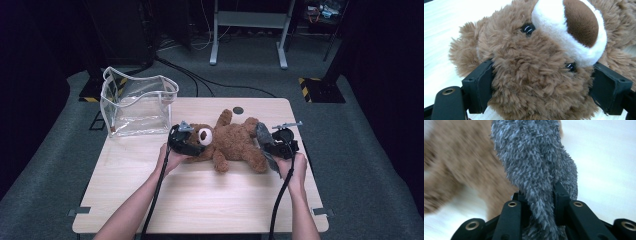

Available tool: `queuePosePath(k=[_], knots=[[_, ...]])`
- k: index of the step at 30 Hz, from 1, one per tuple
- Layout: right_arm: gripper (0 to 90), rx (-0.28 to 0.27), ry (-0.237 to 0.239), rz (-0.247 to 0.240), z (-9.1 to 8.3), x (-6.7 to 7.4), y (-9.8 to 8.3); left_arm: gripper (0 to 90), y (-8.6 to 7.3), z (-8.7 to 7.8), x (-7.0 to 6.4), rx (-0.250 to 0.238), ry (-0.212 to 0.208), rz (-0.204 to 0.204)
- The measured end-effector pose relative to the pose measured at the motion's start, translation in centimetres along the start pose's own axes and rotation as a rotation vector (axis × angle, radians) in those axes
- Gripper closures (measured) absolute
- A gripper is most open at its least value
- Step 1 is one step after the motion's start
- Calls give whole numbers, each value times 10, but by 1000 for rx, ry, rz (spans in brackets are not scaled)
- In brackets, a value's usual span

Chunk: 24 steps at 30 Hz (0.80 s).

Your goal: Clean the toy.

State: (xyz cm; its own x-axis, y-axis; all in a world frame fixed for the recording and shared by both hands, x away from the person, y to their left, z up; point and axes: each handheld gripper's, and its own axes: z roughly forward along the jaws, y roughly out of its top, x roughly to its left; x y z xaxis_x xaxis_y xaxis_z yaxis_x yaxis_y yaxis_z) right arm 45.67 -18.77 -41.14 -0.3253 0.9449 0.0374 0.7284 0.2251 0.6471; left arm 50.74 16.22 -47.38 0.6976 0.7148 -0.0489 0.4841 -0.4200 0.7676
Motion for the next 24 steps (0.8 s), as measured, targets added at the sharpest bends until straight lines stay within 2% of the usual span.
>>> queuePosePath(k=[3, 5, 8, 11, 14, 17, 22, 24], knots=[[737, -50, 4, -34, -5, 16, 16, 156, 0, 0, 0, 5, -5, 2], [737, -65, 6, -64, -3, 27, 26, 156, 0, 0, 0, 0, 3, 2], [736, -46, 8, -76, 8, 37, 35, 156, 0, 0, -1, 2, 4, 0], [735, -15, 15, -72, 22, 38, 36, 156, 1, 0, -1, 2, 5, -1], [735, 10, 17, -54, 28, 35, 28, 156, 1, 0, -1, 10, 7, 3], [735, 25, 16, -53, 27, 28, 16, 156, 1, 0, -2, 9, 8, 6], [735, 70, -39, -62, 19, 16, -10, 155, 1, 1, -2, 9, 9, 4], [734, 81, -48, -46, 16, 9, -20, 155, 1, 1, -2, 7, 7, 0]])
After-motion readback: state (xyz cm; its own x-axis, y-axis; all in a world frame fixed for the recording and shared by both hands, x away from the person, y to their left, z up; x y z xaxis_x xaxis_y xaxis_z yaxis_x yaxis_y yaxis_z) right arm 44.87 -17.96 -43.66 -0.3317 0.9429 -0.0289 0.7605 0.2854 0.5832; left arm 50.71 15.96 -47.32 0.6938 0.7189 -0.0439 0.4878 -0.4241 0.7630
